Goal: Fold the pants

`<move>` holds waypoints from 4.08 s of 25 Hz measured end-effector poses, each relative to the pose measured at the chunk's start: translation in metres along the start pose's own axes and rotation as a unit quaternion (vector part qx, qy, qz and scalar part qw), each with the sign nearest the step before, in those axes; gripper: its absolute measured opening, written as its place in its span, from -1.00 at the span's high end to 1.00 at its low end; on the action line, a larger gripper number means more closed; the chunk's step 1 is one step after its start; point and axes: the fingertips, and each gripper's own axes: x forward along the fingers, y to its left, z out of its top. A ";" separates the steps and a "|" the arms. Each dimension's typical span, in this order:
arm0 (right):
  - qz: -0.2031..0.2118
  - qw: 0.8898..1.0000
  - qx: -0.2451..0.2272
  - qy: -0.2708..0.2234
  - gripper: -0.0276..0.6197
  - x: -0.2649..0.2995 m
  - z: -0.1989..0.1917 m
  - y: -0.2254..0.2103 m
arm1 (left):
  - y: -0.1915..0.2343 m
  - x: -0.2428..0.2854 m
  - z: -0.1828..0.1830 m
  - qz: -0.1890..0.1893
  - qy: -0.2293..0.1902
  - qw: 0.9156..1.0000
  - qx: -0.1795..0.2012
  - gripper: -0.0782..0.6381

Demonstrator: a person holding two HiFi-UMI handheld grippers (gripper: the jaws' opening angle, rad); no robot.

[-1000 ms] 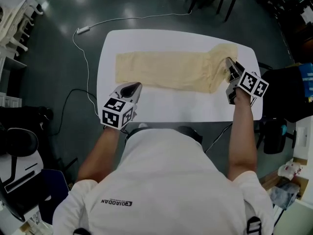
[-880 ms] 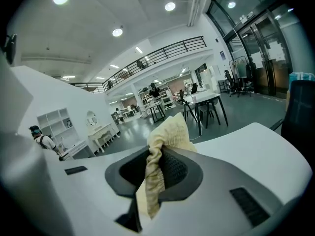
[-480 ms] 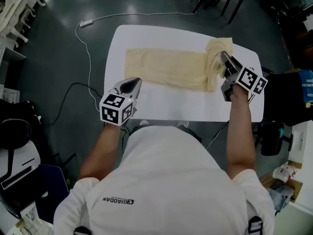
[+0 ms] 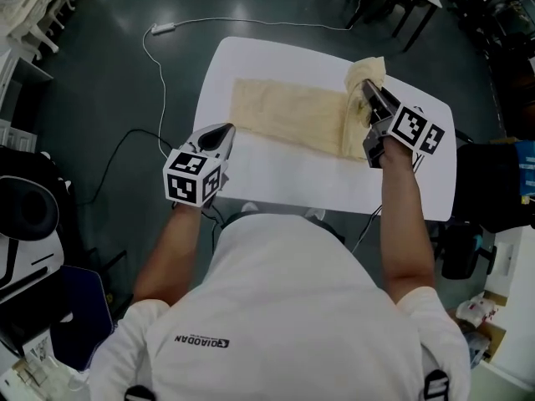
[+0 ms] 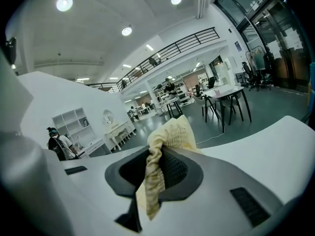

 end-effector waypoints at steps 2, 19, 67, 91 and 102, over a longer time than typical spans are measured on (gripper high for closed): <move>0.002 1.000 -0.007 0.017 0.69 0.016 -0.011 0.011 | 0.007 -0.004 -0.005 0.008 0.000 1.000 -0.010 0.70; 0.019 0.994 -0.015 0.102 0.68 0.128 -0.088 0.068 | 0.048 -0.028 -0.028 0.067 0.003 0.997 -0.026 0.70; 0.013 0.942 -0.079 0.327 0.46 0.289 -0.302 0.103 | 0.091 -0.053 -0.106 0.125 0.038 0.982 -0.134 0.70; 0.118 0.949 -0.046 0.289 0.40 0.247 -0.258 0.132 | 0.067 -0.056 -0.083 0.098 0.033 0.991 -0.087 0.70; 0.101 0.979 -0.043 0.174 0.85 0.163 -0.200 0.087 | 0.046 -0.040 -0.059 0.068 0.032 0.996 -0.049 0.70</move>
